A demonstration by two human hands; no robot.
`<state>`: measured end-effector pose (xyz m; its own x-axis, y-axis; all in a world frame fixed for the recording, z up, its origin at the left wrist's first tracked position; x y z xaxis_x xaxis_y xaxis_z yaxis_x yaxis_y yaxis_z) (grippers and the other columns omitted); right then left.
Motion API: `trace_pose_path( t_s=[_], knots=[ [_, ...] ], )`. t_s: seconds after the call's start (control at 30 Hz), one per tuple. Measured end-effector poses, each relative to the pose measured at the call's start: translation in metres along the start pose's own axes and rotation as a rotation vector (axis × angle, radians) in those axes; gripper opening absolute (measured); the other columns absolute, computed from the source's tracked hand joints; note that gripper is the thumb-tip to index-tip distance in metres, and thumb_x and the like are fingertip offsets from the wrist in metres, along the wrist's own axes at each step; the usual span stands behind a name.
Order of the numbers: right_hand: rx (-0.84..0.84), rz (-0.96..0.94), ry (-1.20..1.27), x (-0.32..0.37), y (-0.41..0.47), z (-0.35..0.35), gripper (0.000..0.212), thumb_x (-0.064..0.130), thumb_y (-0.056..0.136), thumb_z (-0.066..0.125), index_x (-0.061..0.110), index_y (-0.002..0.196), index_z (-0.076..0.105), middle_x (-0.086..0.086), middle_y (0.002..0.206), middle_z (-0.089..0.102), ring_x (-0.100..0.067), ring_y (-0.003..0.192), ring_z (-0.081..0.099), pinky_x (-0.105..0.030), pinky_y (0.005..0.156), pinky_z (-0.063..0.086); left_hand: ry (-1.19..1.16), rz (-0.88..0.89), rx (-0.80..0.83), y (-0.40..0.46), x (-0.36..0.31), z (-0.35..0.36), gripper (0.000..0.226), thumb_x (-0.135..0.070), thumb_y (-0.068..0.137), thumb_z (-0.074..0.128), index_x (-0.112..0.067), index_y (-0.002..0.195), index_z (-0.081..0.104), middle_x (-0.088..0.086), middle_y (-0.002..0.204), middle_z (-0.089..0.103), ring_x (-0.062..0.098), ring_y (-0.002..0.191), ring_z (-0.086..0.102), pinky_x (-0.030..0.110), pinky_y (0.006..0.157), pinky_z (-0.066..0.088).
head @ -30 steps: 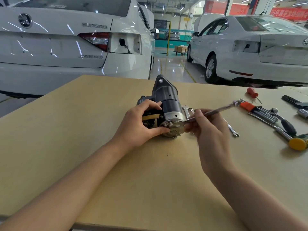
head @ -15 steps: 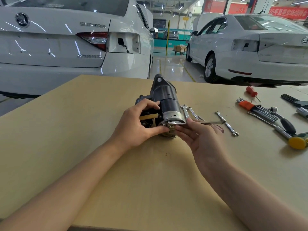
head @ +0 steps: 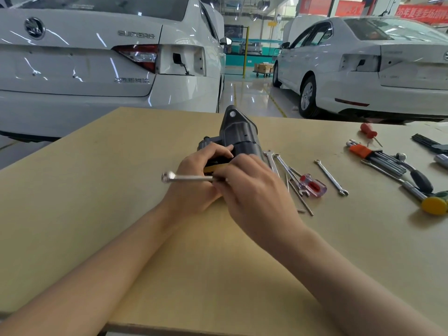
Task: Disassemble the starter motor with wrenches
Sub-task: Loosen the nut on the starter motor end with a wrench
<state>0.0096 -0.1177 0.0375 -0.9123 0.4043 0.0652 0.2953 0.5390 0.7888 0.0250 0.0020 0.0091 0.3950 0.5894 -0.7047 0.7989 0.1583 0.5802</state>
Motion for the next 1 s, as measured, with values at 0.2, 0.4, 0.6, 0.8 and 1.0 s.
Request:
trace_pose_path(
  t_s=[0.2, 0.4, 0.6, 0.8, 1.0],
  knots=[
    [-0.098, -0.112, 0.24, 0.004, -0.012, -0.019, 0.005, -0.001, 0.085, 0.068, -0.001, 0.089, 0.071, -0.012, 0.085, 0.064, -0.021, 0.079, 0.06, -0.025, 0.075, 0.049, 0.007, 0.025, -0.001, 0.0, 0.0, 0.0, 0.048, -0.028, 0.066, 0.067, -0.011, 0.111, 0.063, -0.008, 0.126, 0.064, 0.002, 0.116, 0.06, 0.022, 0.098, 0.048],
    [-0.415, 0.854, 0.978, -0.069, -0.033, -0.02, 0.016, 0.0, 0.09, 0.06, 0.014, 0.084, 0.061, 0.001, 0.069, 0.064, -0.008, 0.06, 0.063, -0.017, 0.059, 0.049, 0.031, -0.01, -0.02, 0.0, 0.003, -0.001, 0.054, -0.028, 0.06, 0.089, -0.018, 0.105, 0.062, -0.015, 0.123, 0.064, -0.003, 0.112, 0.06, 0.018, 0.098, 0.046],
    [-0.363, 1.239, 1.432, -0.079, -0.05, 0.016, 0.009, -0.006, 0.089, 0.057, 0.001, 0.092, 0.054, -0.012, 0.062, 0.065, -0.018, 0.054, 0.066, -0.024, 0.055, 0.055, 0.044, 0.002, -0.038, 0.001, 0.003, -0.002, 0.054, -0.019, 0.061, 0.09, -0.011, 0.107, 0.063, -0.011, 0.123, 0.065, -0.004, 0.112, 0.06, 0.015, 0.098, 0.046],
    [-0.364, 1.22, 1.408, -0.079, -0.05, 0.016, 0.008, -0.005, 0.088, 0.059, 0.002, 0.09, 0.056, -0.013, 0.064, 0.066, -0.022, 0.058, 0.068, -0.025, 0.057, 0.055, 0.047, 0.009, -0.039, 0.001, 0.002, -0.002, 0.056, -0.021, 0.061, 0.09, -0.01, 0.109, 0.063, -0.01, 0.124, 0.064, -0.002, 0.113, 0.06, 0.017, 0.099, 0.046],
    [-0.361, 1.342, 1.505, -0.075, -0.053, 0.017, 0.008, -0.008, 0.09, 0.055, 0.0, 0.087, 0.055, -0.011, 0.06, 0.067, -0.022, 0.058, 0.07, -0.026, 0.056, 0.057, 0.05, 0.002, -0.037, 0.001, 0.002, -0.001, 0.056, -0.022, 0.06, 0.09, -0.009, 0.108, 0.063, -0.01, 0.124, 0.064, -0.002, 0.114, 0.06, 0.019, 0.1, 0.046]
  ],
)
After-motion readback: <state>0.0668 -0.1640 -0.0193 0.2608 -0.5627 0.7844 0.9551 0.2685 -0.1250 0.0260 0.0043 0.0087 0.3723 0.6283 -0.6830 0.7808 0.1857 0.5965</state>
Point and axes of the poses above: each hand's wrist, its own y-axis towards the middle knuckle, its own z-axis out of the palm, x = y × z, the point moved 6 cm from there along y, towards the middle knuckle
